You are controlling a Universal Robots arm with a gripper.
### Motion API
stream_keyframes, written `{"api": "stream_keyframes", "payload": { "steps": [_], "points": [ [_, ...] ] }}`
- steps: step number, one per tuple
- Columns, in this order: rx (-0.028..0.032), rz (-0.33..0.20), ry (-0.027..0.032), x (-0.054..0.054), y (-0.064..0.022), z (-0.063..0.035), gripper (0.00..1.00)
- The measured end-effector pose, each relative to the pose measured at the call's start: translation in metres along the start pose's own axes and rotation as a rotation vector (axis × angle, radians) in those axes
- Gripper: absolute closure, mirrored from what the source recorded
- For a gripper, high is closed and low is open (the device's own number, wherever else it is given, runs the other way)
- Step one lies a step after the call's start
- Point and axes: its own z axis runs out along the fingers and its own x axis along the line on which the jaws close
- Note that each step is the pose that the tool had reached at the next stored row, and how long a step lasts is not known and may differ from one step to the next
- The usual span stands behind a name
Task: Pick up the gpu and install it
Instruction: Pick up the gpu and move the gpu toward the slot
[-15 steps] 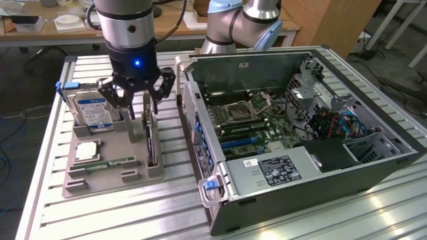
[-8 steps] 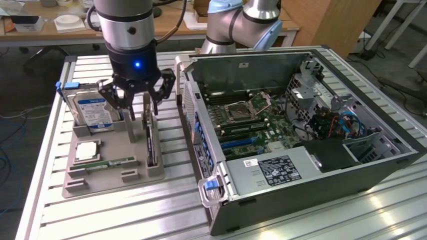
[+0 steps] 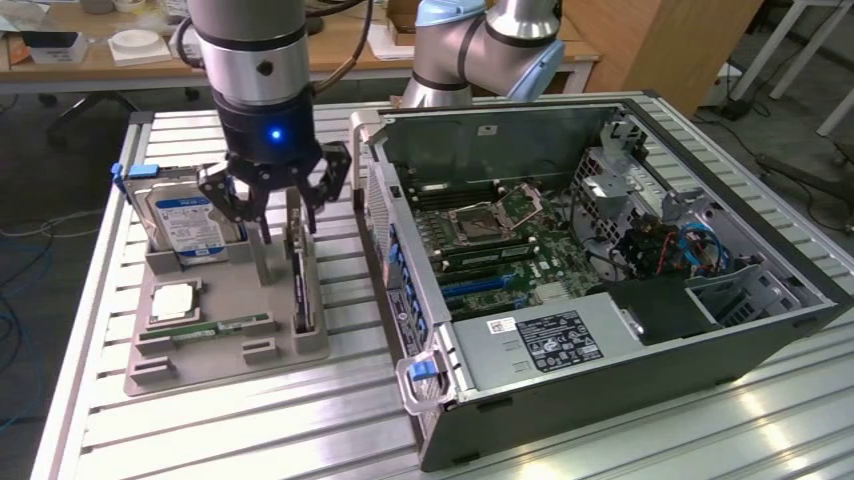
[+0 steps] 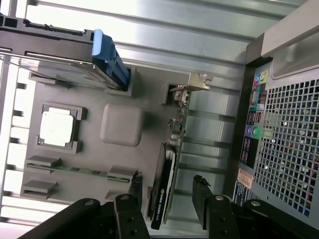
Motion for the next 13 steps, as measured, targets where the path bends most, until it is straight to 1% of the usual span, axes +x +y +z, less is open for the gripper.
{"api": "stream_keyframes", "payload": {
  "steps": [3, 4, 6, 8, 10, 13],
  "points": [
    [0.0015, 0.000, 0.0002, 0.000, -0.0002, 0.0034, 0.47],
    [0.0037, 0.000, 0.0005, 0.000, -0.0003, 0.0045, 0.47],
    [0.0109, 0.001, 0.0015, 0.000, -0.0003, 0.0063, 0.47],
    [0.0156, 0.011, 0.0017, 0.000, -0.0004, 0.0082, 0.47],
    [0.0174, 0.033, 0.0014, 0.000, -0.0004, 0.0100, 0.47],
    [0.0185, 0.071, 0.0005, -0.001, -0.0005, 0.0124, 0.47]
  ]
}}
